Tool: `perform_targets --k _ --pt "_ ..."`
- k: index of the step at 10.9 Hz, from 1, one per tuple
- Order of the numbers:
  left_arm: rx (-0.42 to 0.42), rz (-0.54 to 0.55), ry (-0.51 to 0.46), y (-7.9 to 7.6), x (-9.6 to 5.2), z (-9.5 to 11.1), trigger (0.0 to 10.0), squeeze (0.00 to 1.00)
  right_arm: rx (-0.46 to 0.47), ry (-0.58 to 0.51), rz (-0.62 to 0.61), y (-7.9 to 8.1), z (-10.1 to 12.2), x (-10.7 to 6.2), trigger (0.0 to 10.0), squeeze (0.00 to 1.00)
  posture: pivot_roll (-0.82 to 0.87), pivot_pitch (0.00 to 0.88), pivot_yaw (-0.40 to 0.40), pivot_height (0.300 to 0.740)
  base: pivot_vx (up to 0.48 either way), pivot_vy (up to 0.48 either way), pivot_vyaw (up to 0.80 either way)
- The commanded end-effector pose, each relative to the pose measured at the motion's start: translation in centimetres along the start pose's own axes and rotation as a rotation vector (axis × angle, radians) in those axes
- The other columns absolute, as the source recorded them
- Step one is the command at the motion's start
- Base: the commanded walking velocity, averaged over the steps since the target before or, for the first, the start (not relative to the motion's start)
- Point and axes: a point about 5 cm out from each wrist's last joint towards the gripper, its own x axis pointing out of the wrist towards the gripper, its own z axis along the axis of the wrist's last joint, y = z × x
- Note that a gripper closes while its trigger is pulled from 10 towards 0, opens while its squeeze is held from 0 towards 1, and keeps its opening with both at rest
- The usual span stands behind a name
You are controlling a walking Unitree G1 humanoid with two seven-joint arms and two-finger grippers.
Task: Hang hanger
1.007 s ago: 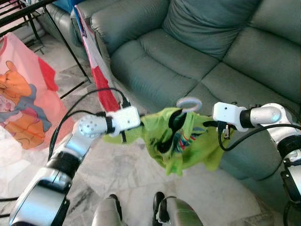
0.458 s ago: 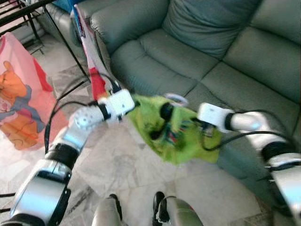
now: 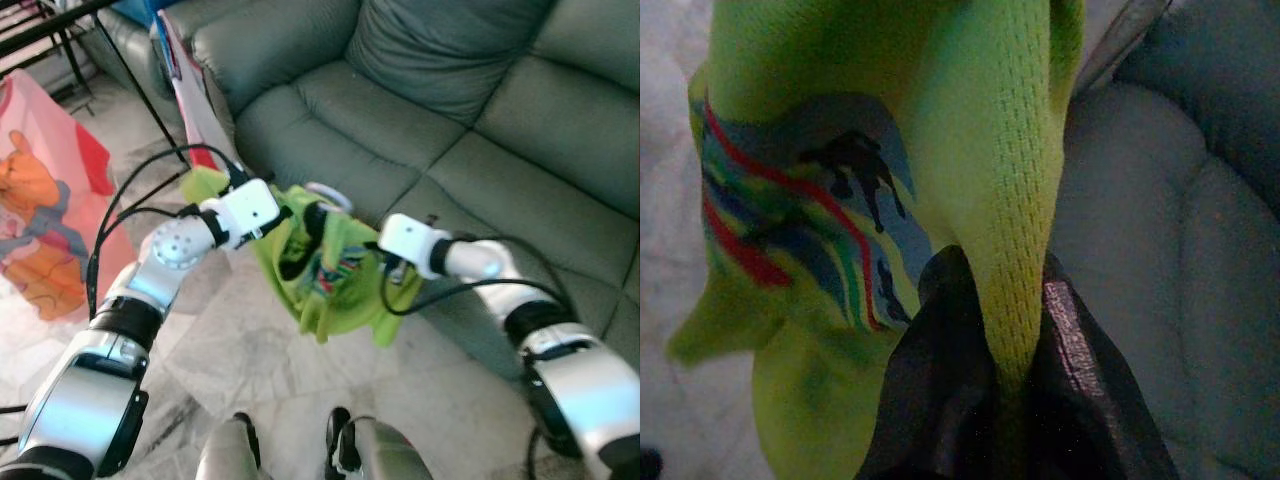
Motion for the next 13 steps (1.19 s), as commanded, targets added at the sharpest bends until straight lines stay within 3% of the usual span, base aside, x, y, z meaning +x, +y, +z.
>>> perform_targets --k 1,3,5,7,9,10,11,12,13 --pt "-0.013 0.015 0.007 0.0 0.0 -0.2 10.0 1.0 -0.007 -0.045 -0.016 -0.3 1.2 0.6 0.0 0.0 -0.06 0.199 -0.024 0.74 0.0 0.0 0.0" --pt "0.04 0.06 -0.01 1.1 -0.2 0.3 10.0 1.0 -0.008 -0.056 0.001 0.5 1.7 1.5 0.0 0.0 -0.06 0.196 -0.033 0.74 0.0 0.0 0.0" --pt "0.271 0.067 -0.011 1.9 -0.6 0.7 10.0 1.0 -0.008 0.006 -0.008 0.4 0.8 1.1 0.0 0.0 -0.06 0.192 -0.037 0.74 0.0 0.0 0.0" --pt "0.332 0.006 0.072 1.9 -1.5 -0.9 10.0 1.0 0.001 0.085 -0.033 0.5 -0.8 0.4 0.0 0.0 -0.06 0.188 -0.035 0.74 0.0 0.0 0.0" --pt "0.202 0.129 0.162 2.6 -2.1 -2.6 10.0 1.0 0.06 0.107 -0.093 0.1 -1.5 -0.2 0.0 0.0 -0.06 0.187 -0.027 0.74 0.0 0.0 0.0" --pt "-0.045 0.27 0.198 2.6 -2.7 -3.9 10.0 1.0 0.171 0.085 -0.131 -0.5 -2.1 -1.1 0.0 0.0 -0.06 0.189 -0.025 0.74 0.0 0.0 0.0" --pt "-0.233 0.39 0.2 2.8 -2.8 -4.5 10.0 1.0 0.219 0.07 -0.177 -1.1 -2.3 -1.6 0.0 0.0 -0.07 0.189 -0.025 0.74 0.0 0.0 0.0" --pt "-0.385 0.522 0.212 3.2 -2.8 -4.9 10.0 1.0 0.266 0.055 -0.243 -1.9 -2.1 -1.7 0.0 0.0 -0.08 0.186 -0.029 0.74 0.0 0.0 0.0" --pt "-0.465 0.725 0.18 3.9 -3.0 -4.6 10.0 1.0 0.319 0.031 -0.348 -2.6 -1.8 -1.6 0.0 0.0 -0.08 0.186 -0.028 0.74 0.0 0.0 0.0"
